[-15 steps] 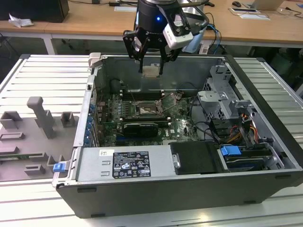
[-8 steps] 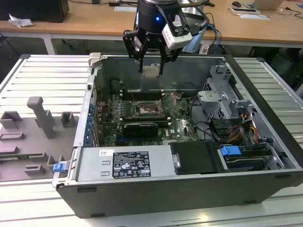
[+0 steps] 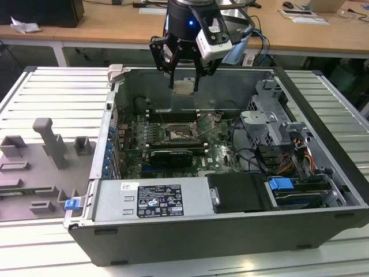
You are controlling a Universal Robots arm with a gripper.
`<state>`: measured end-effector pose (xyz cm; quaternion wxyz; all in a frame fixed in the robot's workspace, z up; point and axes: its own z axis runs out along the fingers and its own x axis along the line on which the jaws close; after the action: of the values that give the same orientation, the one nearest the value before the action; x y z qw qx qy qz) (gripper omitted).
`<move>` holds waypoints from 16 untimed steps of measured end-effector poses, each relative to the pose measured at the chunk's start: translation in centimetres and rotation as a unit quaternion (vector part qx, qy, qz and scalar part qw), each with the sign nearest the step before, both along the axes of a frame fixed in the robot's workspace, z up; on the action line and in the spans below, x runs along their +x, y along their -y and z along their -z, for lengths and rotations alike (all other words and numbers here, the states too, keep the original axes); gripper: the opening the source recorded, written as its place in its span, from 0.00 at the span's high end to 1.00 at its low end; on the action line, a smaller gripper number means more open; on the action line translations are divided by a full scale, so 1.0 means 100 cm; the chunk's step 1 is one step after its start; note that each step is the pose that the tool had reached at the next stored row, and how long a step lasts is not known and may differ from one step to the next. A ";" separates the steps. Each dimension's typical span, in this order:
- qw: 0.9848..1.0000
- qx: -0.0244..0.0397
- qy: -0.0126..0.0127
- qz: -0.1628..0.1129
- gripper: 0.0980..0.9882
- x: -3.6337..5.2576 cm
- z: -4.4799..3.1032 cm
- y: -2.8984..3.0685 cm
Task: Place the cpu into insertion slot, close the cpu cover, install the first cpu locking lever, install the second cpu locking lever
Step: 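Place the cpu into insertion slot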
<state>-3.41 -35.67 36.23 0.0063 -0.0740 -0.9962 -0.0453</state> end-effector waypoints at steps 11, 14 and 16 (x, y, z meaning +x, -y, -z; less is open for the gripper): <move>0.999 0.000 0.000 0.036 0.51 0.0000 0.0006 0.0000; 0.999 0.000 0.000 0.046 0.51 0.0000 0.0008 0.0000; 0.999 0.000 0.000 0.050 0.51 0.0000 0.0008 0.0000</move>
<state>-3.41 -35.67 36.15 0.0041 -0.1236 -0.9913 -0.0456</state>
